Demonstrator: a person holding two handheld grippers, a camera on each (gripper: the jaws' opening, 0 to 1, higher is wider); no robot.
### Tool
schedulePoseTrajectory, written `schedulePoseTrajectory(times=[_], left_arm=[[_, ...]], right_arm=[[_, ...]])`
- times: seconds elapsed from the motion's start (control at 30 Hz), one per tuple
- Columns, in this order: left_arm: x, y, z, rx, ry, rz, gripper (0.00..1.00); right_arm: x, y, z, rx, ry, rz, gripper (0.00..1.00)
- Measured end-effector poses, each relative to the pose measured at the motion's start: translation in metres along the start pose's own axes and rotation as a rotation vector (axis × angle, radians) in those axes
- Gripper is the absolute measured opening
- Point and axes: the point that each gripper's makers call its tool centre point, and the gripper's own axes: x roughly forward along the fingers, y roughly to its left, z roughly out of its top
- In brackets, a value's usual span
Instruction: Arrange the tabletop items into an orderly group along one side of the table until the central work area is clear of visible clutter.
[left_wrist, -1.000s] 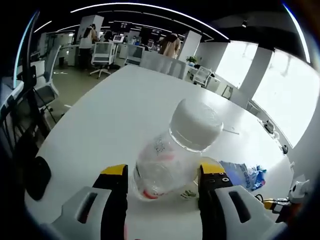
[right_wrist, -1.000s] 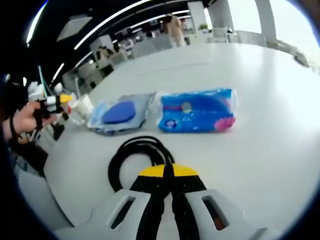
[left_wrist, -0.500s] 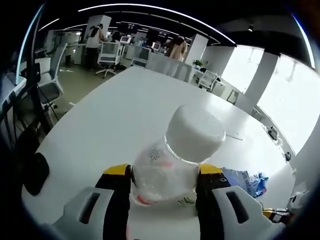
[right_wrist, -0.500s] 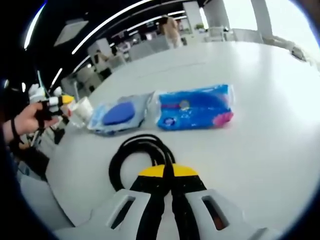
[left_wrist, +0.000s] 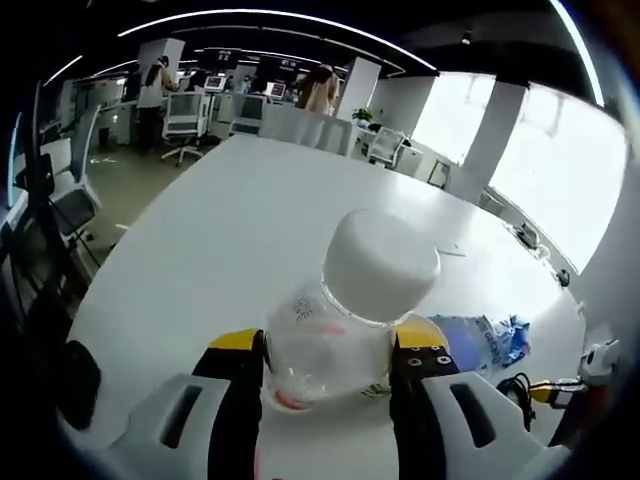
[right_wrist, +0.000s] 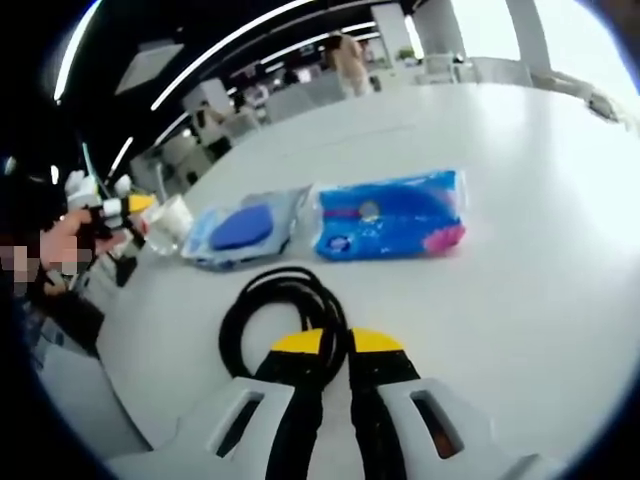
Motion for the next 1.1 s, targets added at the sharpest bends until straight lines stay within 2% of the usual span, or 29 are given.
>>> schedulePoseTrajectory(times=[0.2, 0.53, 0.8, 1.1], left_arm=[[0.002, -0.001, 0.001, 0.013, 0.007, -0.049, 0.49], [-0.005, -0.006, 0.009, 0.009, -0.021, -0.076, 0.52], [-0.025, -0.010, -0.003, 0.064, -0.005, -0.065, 0.54], [-0.046, -0.007, -0.014, 0.058, -0.004, -0.054, 0.54]], right_arm=[[-0.002, 0.002, -0.002, -0.004, 0.009, 0.028, 0.05], [-0.011, 0.000, -0.001, -0.007, -0.001, 0.047, 0.08], [-0.017, 0.001, 0.006, -0.011, -0.017, 0.049, 0.10], [-0.025, 0.002, 0.009, -0.019, -0.028, 0.052, 0.10]])
